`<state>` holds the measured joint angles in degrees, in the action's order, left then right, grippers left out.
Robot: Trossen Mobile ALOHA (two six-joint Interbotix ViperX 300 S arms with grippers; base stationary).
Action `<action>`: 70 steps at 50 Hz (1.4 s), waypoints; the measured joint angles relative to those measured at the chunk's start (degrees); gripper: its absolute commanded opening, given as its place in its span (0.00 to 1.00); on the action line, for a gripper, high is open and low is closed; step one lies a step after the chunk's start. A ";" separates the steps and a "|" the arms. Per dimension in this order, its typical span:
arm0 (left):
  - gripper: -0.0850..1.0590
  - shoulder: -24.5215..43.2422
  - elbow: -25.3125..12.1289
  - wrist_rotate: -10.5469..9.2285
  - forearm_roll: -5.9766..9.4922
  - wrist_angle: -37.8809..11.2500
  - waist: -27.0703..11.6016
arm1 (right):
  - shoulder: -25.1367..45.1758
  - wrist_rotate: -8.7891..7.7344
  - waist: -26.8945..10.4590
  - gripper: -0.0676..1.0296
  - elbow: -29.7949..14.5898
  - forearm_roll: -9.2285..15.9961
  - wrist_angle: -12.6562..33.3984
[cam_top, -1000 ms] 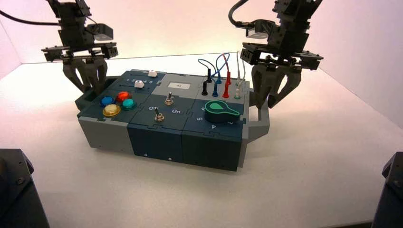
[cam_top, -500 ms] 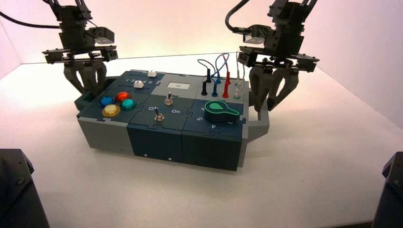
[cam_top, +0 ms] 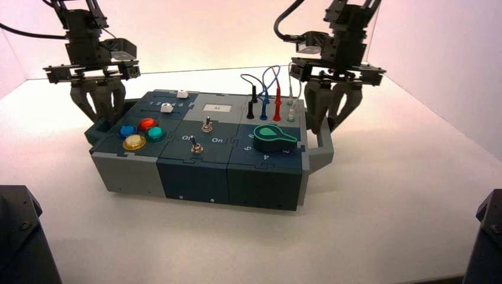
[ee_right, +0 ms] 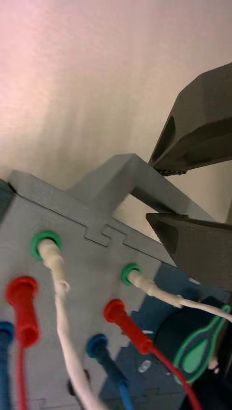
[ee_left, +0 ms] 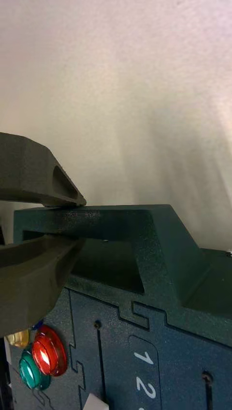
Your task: Move the box to the left.
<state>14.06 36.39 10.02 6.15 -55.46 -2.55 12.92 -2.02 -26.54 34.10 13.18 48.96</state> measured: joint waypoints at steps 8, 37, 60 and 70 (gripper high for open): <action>0.05 -0.18 0.44 -0.44 0.00 -0.18 0.62 | 2.64 -1.05 0.26 0.04 -3.52 -0.62 0.62; 0.05 -0.09 -2.29 -1.14 -0.09 -2.46 1.58 | 10.37 -5.19 1.23 0.04 -17.31 -2.99 6.24; 0.05 -0.18 -0.26 -1.93 0.00 -1.85 6.68 | 13.80 -6.94 -0.79 0.04 -24.08 -3.08 10.99; 0.05 -0.18 -0.09 -0.70 0.00 -1.85 10.37 | 14.33 -6.86 -2.99 0.04 -25.22 -2.64 11.78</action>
<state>13.89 36.30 9.32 6.15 -57.30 7.82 27.25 -8.88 -29.53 8.88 10.55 60.73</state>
